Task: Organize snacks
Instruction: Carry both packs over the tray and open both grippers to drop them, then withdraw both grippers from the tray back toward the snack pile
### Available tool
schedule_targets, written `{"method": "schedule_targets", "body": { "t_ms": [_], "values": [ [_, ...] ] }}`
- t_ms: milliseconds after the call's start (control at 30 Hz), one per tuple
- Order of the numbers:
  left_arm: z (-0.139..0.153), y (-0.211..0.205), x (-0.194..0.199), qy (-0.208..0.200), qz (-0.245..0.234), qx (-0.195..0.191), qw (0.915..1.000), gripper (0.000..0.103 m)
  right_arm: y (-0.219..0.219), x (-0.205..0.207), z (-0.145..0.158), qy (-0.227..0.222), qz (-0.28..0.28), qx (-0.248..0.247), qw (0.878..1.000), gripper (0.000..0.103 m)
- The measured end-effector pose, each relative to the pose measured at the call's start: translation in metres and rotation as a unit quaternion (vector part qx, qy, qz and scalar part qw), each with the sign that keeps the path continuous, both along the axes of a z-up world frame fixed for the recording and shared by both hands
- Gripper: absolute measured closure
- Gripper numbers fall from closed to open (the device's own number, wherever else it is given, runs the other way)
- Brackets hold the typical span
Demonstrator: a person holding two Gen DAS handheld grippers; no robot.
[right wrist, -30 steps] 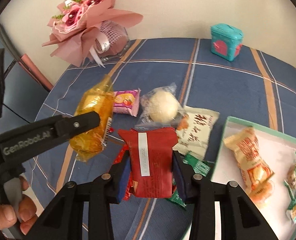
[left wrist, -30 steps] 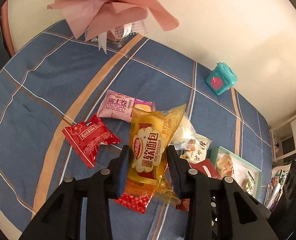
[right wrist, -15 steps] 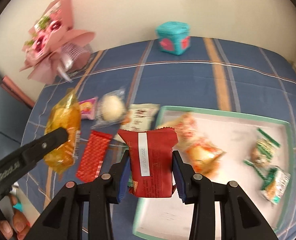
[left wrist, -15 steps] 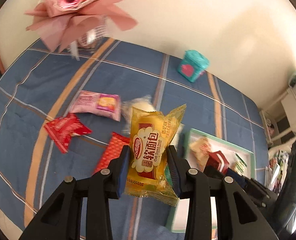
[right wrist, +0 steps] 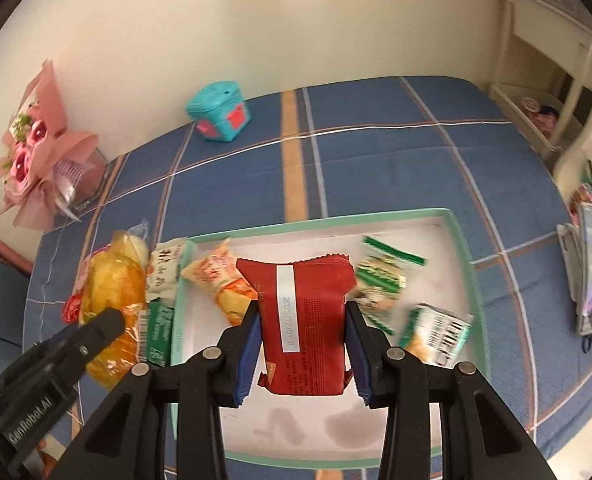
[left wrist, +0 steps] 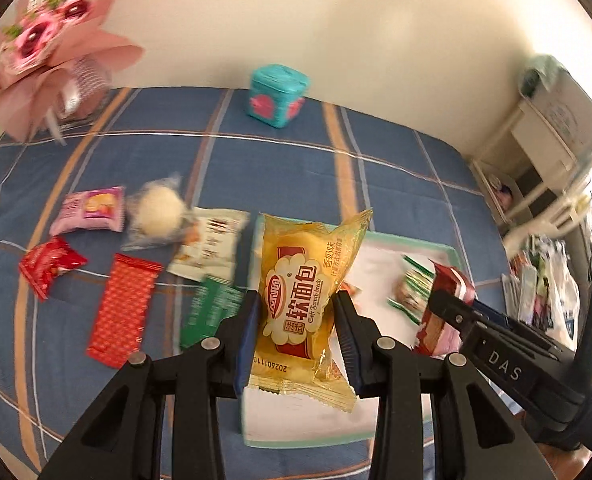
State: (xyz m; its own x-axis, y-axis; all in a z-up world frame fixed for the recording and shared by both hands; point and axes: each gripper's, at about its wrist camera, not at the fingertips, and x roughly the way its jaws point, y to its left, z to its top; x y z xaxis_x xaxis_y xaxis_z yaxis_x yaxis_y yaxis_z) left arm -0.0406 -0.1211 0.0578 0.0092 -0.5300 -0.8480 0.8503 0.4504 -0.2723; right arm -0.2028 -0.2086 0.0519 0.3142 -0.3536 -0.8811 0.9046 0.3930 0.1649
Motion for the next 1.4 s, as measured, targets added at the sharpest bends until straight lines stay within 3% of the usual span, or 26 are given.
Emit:
{"method": "schedule_targets", "body": {
  "t_ms": [200,400,733,1133,1267,1400],
  "values": [
    [-0.002,-0.008,-0.032,-0.031,-0.035,0.013,0.9988,0.064,0.005,-0.017,-0.001,0.003,-0.010,0.004,1.000,0.061],
    [-0.015,-0.007,-0.042,-0.042,-0.041,0.039,0.9975,0.064,0.007,-0.021,-0.024,0.020,-0.012,0.038,0.999,0.061],
    [-0.049,-0.004,-0.051,-0.032,-0.052,0.088,0.9943,0.064,0.010,-0.011,-0.056,0.046,0.002,0.076,0.996,0.061],
    [-0.074,-0.007,-0.043,-0.020,-0.046,0.126,0.9908,0.064,0.010,-0.002,-0.062,0.068,0.009,0.079,0.995,0.061],
    [-0.074,-0.007,-0.041,-0.019,-0.047,0.125,0.9909,0.054,0.011,-0.001,-0.062,0.072,0.009,0.076,0.994,0.060],
    [-0.068,-0.006,-0.037,-0.017,-0.045,0.115,0.9922,0.052,0.011,-0.003,-0.057,0.073,0.007,0.068,0.995,0.060]
  ]
}}
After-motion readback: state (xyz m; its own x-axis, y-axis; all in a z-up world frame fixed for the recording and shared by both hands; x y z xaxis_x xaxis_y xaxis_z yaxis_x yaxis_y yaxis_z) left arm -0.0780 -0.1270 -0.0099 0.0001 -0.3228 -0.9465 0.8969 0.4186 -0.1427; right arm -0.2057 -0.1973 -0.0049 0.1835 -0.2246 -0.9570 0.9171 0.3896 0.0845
